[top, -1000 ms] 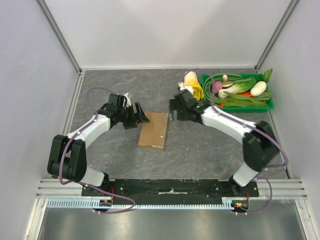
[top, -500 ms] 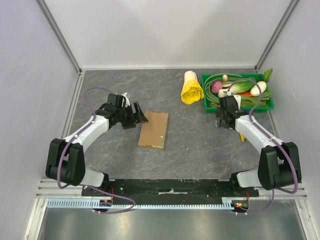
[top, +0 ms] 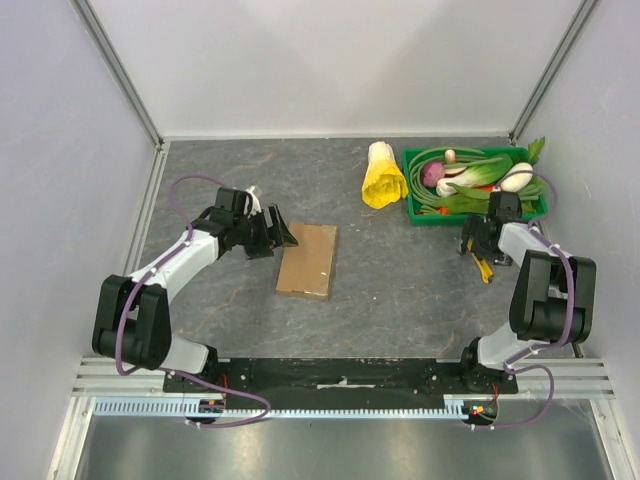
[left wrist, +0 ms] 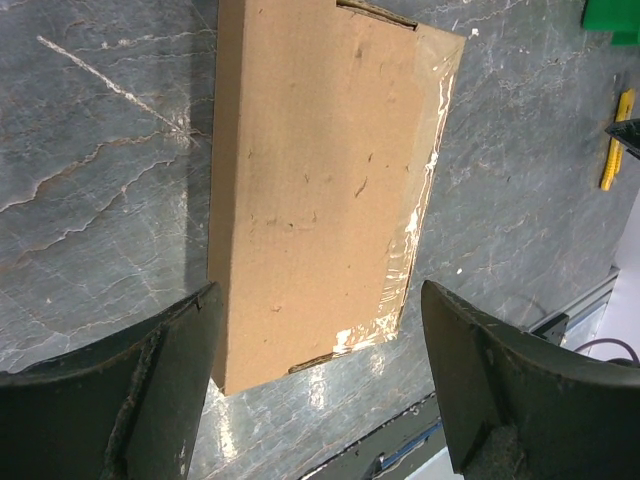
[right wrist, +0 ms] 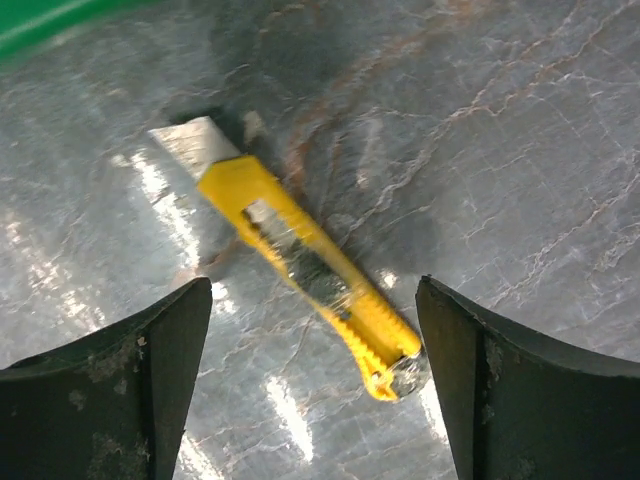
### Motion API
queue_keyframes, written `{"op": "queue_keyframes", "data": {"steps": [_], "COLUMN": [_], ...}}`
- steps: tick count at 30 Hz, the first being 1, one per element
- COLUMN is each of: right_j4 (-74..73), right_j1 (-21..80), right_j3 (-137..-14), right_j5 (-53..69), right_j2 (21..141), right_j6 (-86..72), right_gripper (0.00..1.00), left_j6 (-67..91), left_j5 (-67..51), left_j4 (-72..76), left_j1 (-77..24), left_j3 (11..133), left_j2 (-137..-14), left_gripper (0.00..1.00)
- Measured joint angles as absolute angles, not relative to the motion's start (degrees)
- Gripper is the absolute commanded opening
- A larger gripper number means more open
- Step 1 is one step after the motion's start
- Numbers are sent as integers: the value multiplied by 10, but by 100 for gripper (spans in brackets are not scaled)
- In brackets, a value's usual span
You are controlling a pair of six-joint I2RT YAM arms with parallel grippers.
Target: Unpack the express box
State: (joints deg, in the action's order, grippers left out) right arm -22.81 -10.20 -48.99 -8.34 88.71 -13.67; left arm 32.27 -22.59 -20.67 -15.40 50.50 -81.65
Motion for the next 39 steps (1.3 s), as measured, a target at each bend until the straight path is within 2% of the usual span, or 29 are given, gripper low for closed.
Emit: {"op": "queue_keyframes", "data": {"steps": [6,13,24,25,29,39], "right_j4": [-198,-159,-156,-157,-173,-228], "right_j1": [-161,-159,-30,-20,25,67], "right_j3": [-483,-473,-420,-416,-413,-458], "right_j5": [-11,20,4,1,-36,-123], "right_j2": [908,904,851,846,843,883], "right_j6": [-141,-159,-220,-227,-252,-314], "right_gripper": [88,78,68,63,57,51], "left_j6": [322,322,322,322,323,323], "left_j5": [-226,-227,-228,-228,-231,-236], "left_j4": [-207,-207,-207,-207,-205,-204], "left_j1": [-154,-154,-154,-154,-154,-154], "left_j3": [505,505,505,505,505,504], "left_j2": [-817,-818,-819,-818,-818,-818], "left_gripper": [85,85,85,85,84,84]}}
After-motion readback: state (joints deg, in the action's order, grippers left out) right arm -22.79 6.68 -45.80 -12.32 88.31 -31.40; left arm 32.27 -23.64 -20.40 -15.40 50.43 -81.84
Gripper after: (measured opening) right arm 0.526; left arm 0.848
